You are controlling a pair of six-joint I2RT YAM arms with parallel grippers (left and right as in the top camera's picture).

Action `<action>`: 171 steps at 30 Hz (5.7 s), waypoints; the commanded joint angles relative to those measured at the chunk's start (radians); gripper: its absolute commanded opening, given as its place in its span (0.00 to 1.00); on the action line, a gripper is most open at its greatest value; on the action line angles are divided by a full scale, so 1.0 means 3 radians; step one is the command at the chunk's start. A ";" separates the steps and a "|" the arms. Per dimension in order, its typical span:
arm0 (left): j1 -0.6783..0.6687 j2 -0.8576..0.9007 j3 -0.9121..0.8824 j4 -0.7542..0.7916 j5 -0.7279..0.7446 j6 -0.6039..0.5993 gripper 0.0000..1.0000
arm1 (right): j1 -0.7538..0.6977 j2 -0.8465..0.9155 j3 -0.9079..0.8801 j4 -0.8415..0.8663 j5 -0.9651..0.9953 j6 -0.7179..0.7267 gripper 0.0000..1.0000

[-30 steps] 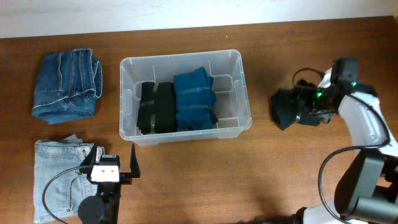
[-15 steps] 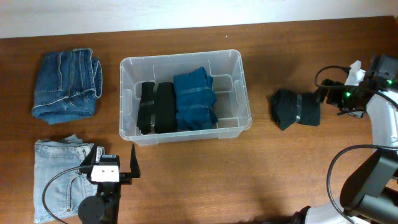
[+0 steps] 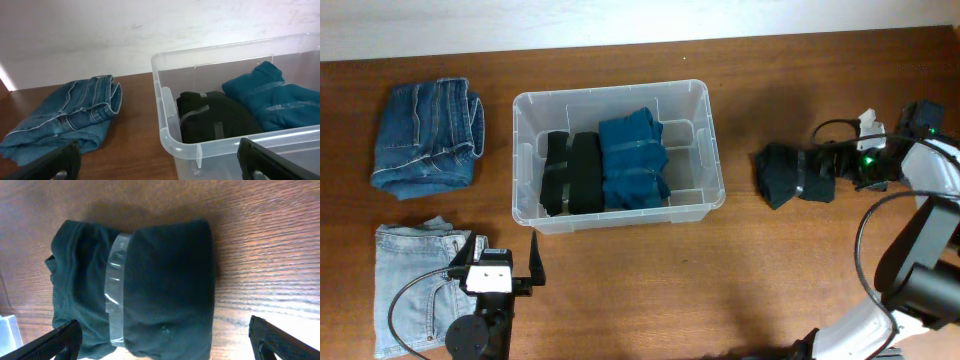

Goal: Pack container
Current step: 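Grasp the black garment with the right gripper and lift it, then carry the black garment left over the container beside the teal one, then lower the black garment into the container's right side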

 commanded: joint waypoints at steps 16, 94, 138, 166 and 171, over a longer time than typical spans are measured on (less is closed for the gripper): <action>0.0005 -0.0019 -0.0014 -0.0006 0.0037 0.0031 0.99 | -0.0142 0.0562 0.0033 0.0085 -0.0703 -0.0276 0.99; 0.0005 -0.0019 -0.0014 -0.0006 0.0037 0.0031 0.99 | 0.1003 0.0020 0.3086 -0.2659 -0.1929 0.0074 0.04; 0.0005 -0.0019 -0.0014 -0.0005 0.0037 0.0031 0.99 | 0.3357 0.0432 0.3128 -0.2408 0.2228 0.2003 0.04; 0.0005 -0.0019 -0.0014 -0.0006 0.0037 0.0031 0.99 | 0.3371 0.0821 0.3127 -0.1918 0.2815 0.1943 0.04; 0.0005 -0.0019 -0.0014 -0.0005 0.0037 0.0031 0.99 | 0.3371 0.0821 0.3127 -0.1891 0.2960 0.1465 0.04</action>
